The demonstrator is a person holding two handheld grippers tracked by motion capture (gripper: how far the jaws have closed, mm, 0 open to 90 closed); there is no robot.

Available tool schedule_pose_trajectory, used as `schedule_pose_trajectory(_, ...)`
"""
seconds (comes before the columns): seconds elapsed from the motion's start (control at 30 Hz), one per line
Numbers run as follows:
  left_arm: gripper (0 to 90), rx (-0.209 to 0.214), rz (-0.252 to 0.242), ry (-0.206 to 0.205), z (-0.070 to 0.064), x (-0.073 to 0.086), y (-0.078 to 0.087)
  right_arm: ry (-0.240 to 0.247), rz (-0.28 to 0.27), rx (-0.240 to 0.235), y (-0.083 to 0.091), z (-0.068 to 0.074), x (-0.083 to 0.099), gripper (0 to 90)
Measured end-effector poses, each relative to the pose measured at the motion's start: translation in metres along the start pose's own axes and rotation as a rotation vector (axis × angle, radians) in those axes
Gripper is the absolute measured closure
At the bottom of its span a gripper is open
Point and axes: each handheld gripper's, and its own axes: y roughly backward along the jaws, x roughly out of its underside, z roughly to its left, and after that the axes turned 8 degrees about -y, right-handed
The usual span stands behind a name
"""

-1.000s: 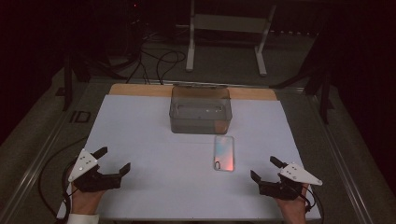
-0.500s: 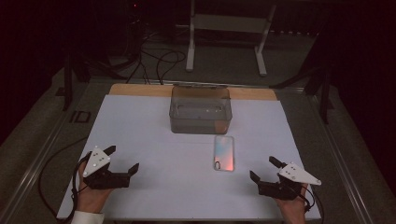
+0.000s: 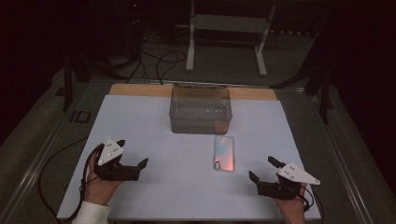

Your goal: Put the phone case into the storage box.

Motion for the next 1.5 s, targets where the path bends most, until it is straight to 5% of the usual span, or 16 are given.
schedule_pose_trajectory(1.13,0.2,0.036,0.094,-0.006,-0.005,-0.024,-0.04,0.002,-0.003,0.006,0.001,0.0,0.0,9.2)
schedule_pose_trajectory(1.5,0.2,0.049,0.13,-0.042,-0.012,-0.037,-0.056,0.0,-0.001,0.007,0.001,0.001,0.0,9.3)
